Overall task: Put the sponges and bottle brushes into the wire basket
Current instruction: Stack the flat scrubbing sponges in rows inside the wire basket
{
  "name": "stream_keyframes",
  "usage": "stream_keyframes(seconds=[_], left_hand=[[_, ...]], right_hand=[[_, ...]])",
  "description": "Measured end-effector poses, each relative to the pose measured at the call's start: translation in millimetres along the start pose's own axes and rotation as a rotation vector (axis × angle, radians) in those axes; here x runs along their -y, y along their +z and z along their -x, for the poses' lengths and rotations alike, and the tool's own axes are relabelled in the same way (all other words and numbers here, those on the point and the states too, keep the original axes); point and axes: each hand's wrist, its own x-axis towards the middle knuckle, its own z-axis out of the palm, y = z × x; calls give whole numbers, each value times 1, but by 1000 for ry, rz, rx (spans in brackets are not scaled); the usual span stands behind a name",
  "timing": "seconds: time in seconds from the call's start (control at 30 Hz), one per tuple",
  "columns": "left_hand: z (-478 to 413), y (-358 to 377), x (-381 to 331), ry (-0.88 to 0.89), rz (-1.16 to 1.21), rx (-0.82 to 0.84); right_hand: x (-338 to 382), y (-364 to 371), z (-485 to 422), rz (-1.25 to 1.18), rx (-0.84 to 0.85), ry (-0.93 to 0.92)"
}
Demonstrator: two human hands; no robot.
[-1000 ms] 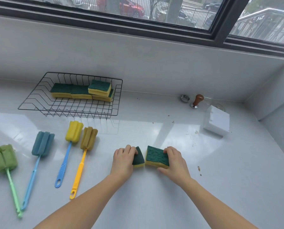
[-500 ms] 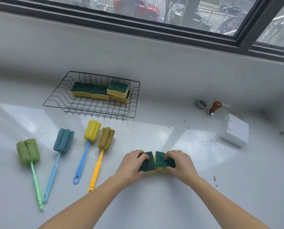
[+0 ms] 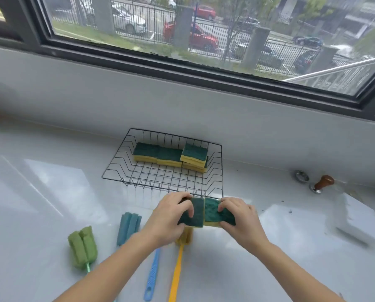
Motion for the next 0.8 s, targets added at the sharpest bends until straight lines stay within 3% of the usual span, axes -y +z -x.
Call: stream_keyframes(seconds=[0.07, 0.2, 0.43, 0.8], left_hand=[[-11, -39, 72, -8, 40, 29], [-18, -64, 88, 15, -3, 47], [-73, -117, 182, -29, 3, 42], [-162, -91, 264, -63, 67, 51]], right_hand=[[36, 26, -61, 7, -5, -15], [57, 25, -85, -19, -8, -51], [100, 59, -185, -30, -54, 12], [79, 106, -289, -19, -125, 125]])
